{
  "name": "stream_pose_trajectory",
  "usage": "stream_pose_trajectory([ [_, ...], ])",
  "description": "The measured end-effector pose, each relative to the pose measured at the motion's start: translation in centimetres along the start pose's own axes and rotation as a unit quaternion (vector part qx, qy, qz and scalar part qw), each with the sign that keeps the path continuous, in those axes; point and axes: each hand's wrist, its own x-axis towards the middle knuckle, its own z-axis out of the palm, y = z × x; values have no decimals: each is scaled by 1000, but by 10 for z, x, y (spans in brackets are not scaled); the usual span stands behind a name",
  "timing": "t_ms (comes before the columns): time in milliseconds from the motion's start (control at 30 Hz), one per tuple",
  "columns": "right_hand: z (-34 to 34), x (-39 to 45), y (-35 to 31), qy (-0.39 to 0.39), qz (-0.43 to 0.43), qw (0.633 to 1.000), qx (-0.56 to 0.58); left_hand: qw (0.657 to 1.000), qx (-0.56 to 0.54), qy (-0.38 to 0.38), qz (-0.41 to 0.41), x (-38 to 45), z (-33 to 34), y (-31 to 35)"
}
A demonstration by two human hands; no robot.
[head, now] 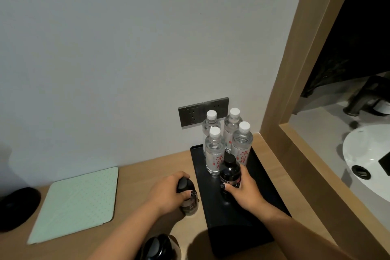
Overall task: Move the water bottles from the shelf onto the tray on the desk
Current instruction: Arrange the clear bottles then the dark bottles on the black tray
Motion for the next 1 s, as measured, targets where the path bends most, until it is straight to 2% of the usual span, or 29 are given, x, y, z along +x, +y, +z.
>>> stream_pose_trajectory([
  [300,-39,10,32,16,-5,999,-29,997,-32,-26,70,37,-9,49],
  [467,-59,21,38,27,-8,996,-88,998,-33,-18,52,58,16,71],
  [600,-64,27,43,21,-15,997,-71,999,-18,16,27,63,33,79],
  [767,-54,26,63,40,14,999,31,992,-43,121,8,51,51,79],
  [867,-46,27,64,54,13,997,50,986,-18,164,33,46,59,78],
  [1000,-37,27,57,100,8,995,20,988,35,141,55,48,58,82],
])
